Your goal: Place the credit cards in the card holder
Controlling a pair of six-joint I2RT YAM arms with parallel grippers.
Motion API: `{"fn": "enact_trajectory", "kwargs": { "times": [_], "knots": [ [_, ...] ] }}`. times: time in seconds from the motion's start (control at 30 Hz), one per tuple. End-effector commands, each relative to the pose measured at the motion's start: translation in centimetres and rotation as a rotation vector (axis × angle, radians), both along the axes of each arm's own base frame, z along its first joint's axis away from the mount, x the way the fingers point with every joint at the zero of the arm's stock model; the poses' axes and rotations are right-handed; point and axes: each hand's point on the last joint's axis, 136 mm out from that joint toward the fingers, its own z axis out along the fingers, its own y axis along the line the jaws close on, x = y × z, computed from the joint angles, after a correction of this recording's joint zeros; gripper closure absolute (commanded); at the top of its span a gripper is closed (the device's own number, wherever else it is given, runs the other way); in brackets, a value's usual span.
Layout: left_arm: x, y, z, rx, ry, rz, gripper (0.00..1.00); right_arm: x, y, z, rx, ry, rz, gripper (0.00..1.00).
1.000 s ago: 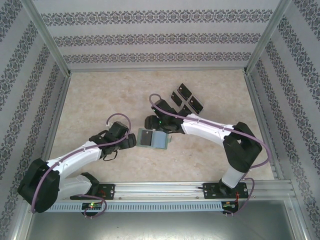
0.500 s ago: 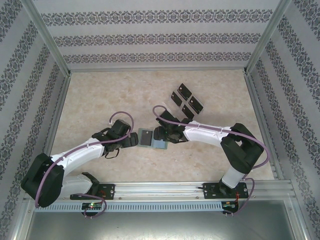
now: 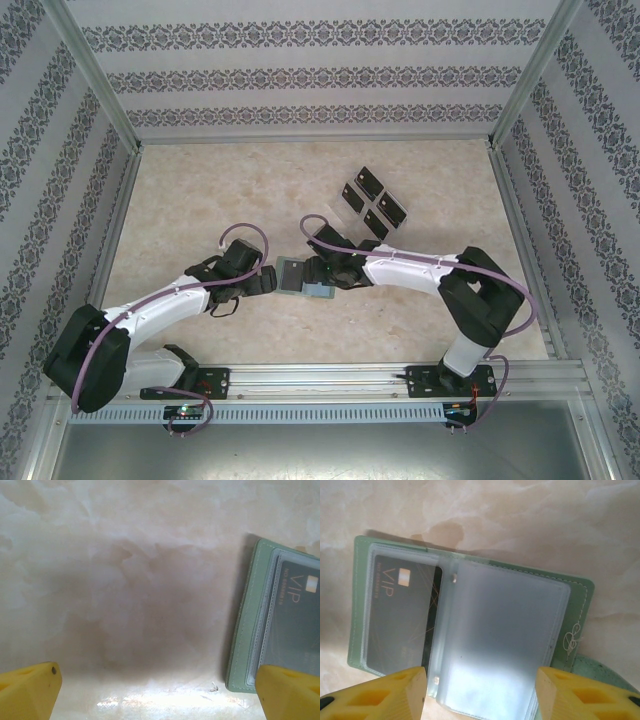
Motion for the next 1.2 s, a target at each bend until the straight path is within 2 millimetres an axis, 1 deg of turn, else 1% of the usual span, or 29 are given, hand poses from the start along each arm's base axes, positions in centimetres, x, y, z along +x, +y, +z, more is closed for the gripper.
{"fn": "enact_trajectory", "kwargs": {
  "times": [0.0, 0.2, 0.4, 0.7, 1.17],
  "knots": [
    [0.8, -0.8, 0.9, -0.013, -0.040, -0.024, 0.00, 0.1, 0.2, -0.6, -0.006, 0.008, -0.015, 0.40],
    [0.9, -0.8, 0.9, -0.014, -0.044, -0.023, 0.00, -0.1, 0.1, -1.7, -0.015, 0.029, -0.019, 0.40],
    [0.9, -0.8, 0.9, -0.015, -0.042, -0.024, 0.00, 0.0, 0.6, -1.7, -0.005, 0.034, -0.011, 0.40],
    [0.9, -0.8, 0.9, -0.017, -0.045, -0.024, 0.00, 0.3, 2.2, -1.3, 0.049, 0.039, 0.022, 0.40],
    [0.8, -0.7, 0.9, -0.021, -0.053, -0.020, 0.00, 0.5, 3.2, 0.3, 0.092, 0.020, 0.034, 0.40]
  ]
}}
